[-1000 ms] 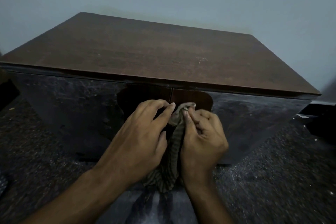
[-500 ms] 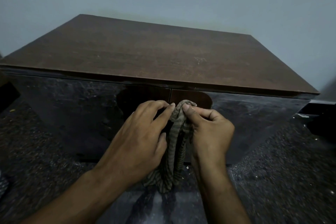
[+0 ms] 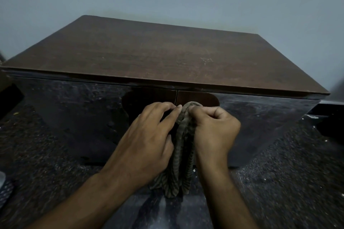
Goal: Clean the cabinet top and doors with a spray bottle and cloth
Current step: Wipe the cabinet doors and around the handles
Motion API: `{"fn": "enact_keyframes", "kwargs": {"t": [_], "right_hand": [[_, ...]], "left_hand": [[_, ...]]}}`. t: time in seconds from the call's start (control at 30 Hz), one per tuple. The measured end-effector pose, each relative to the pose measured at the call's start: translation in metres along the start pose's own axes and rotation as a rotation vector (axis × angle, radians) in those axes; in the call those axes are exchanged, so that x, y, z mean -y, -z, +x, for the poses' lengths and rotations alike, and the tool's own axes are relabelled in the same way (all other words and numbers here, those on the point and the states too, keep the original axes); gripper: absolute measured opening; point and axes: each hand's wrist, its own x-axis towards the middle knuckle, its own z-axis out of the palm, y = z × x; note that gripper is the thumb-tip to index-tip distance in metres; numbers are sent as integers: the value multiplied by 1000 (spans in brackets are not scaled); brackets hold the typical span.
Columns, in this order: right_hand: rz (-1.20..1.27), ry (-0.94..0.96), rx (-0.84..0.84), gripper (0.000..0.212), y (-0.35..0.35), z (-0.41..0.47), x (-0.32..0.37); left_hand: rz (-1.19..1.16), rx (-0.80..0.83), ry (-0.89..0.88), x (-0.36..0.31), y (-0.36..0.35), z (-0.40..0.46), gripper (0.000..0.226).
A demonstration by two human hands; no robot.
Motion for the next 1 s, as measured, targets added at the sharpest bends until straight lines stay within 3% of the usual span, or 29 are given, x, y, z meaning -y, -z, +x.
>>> {"fn": "enact_keyframes", "kwargs": {"t": [0.13,0.37,0.67,1.0], "right_hand": [[46,89,-61,10,6,-2,-12],[-214,525,-74,14,16,-16,-48],[-219,507,-35,14,14,-2,-34],[-258,553,-6,12,30,-4,-70]], "left_hand": [[-4,-1,4,-1,-1,1,63],[-60,-29,7,1,0,1,66],[-62,-10,0,1,-2,0,71],[-58,-14,11,-1,0,0,69]]}}
